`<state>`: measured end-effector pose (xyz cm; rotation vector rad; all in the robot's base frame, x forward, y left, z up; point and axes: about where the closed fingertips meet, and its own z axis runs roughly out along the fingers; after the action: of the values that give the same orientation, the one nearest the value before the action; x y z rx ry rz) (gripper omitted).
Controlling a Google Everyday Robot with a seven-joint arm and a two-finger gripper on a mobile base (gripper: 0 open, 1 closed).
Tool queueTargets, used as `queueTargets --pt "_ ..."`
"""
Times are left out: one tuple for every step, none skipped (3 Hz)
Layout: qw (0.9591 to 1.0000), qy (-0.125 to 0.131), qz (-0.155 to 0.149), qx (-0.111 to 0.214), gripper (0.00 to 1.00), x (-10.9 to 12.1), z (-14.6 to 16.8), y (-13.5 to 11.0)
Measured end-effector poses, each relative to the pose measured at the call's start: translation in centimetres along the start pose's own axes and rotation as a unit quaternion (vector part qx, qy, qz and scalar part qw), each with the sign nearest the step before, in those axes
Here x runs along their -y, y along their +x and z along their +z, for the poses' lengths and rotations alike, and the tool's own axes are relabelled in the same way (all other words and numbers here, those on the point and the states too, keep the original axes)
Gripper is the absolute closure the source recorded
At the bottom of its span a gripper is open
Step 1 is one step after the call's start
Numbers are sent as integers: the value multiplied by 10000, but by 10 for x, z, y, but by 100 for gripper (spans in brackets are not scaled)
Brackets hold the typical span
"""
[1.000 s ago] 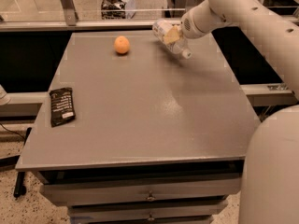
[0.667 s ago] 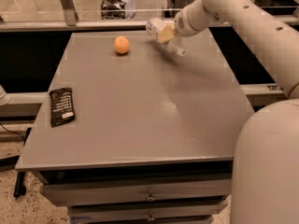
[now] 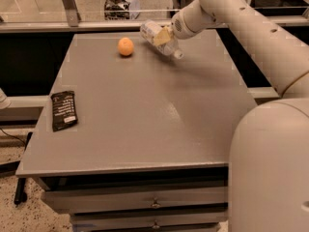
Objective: Move blue plastic bottle near orange
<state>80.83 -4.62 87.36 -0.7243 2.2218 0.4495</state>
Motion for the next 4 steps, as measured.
queueTargets --pt "9998 -186 -44 -68 100 -12 11 2" --pt "9992 -344 -68 -180 81 -21 18 4" --pt "9985 -471 -103 -245 58 -28 23 3" --pt "9980 -542 -125 -290 35 -31 25 3"
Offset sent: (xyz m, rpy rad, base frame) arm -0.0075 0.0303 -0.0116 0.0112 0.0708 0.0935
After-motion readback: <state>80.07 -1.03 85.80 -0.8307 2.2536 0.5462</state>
